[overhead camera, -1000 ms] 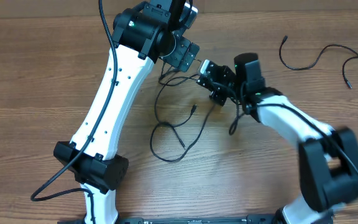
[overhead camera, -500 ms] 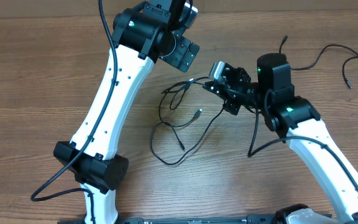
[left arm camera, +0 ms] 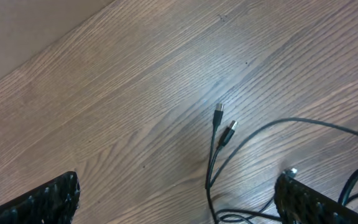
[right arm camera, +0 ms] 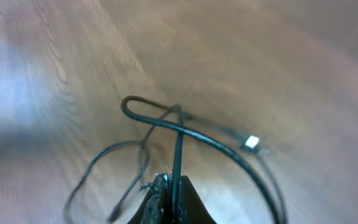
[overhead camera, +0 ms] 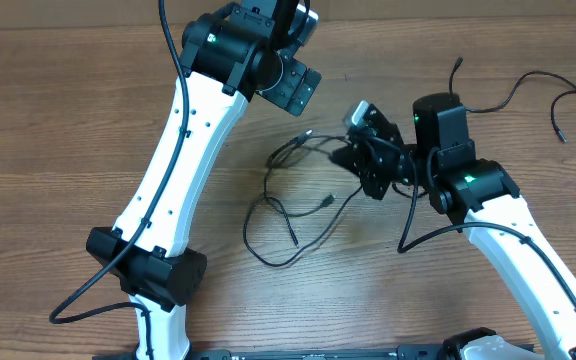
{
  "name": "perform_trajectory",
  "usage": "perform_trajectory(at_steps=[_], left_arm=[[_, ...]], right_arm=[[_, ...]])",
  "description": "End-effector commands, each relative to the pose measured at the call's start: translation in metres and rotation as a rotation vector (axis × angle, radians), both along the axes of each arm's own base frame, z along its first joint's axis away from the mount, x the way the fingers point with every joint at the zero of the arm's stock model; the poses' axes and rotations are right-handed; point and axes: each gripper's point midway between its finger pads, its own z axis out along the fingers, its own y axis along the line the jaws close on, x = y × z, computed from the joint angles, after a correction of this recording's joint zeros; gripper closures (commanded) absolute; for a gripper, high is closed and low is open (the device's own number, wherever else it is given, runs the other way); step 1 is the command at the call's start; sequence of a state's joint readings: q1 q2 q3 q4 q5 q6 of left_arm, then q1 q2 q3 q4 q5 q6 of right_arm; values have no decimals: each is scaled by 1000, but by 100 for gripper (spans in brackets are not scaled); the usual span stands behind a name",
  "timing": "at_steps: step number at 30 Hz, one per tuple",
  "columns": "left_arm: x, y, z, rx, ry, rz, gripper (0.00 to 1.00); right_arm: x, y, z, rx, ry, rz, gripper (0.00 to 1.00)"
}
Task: Untangle cables
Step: 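Lift the grasped cable up and rightward with the right gripper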
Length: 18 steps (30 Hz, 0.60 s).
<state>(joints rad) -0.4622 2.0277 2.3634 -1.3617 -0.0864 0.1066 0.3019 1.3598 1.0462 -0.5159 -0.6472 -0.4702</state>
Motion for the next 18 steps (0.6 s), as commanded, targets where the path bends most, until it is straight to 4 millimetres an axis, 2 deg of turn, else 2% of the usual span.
perform_trajectory(at_steps=[1,5,13,18], left_arm=[[2,-1,2,-9,-6,-5,0],[2,-1,2,-9,-6,-5,0],[2,-1,2,-8,-6,-5,0],[2,-1,2,-8,-6,-5,0]], right_arm=[[-14,-4,-6,0,113,-29,96],[-37,-14,-28,-66,260,-49,96],[-72,-37,-56,-205,447,-89,96],[-91,-43,-61,-236,532,-83,96]])
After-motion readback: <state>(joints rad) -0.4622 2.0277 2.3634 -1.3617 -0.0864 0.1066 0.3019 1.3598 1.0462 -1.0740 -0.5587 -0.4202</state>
